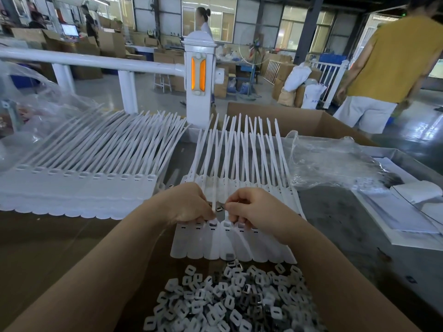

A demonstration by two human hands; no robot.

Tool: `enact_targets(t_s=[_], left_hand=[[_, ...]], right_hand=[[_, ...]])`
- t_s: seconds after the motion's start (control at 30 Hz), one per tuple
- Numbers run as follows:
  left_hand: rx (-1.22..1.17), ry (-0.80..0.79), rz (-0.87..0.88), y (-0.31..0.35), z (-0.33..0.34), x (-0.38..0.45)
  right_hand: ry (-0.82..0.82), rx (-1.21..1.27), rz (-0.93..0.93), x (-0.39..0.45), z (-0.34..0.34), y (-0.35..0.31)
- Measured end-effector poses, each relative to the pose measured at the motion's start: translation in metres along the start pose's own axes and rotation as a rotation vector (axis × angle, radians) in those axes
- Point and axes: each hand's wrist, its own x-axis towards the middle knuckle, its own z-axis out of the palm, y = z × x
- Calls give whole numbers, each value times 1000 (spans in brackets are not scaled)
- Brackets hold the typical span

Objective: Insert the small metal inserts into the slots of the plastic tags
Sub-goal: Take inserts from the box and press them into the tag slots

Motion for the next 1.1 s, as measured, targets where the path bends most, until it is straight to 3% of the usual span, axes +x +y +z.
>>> enact_targets(t_s=[0.67,1.1], left_hand=[[104,-19,104,-4,-2,-1],[31,-11,26,-2,0,2]], right_hand=[[-2,4,-3,1,0,1],[-7,-33,-8,0,3,-2]])
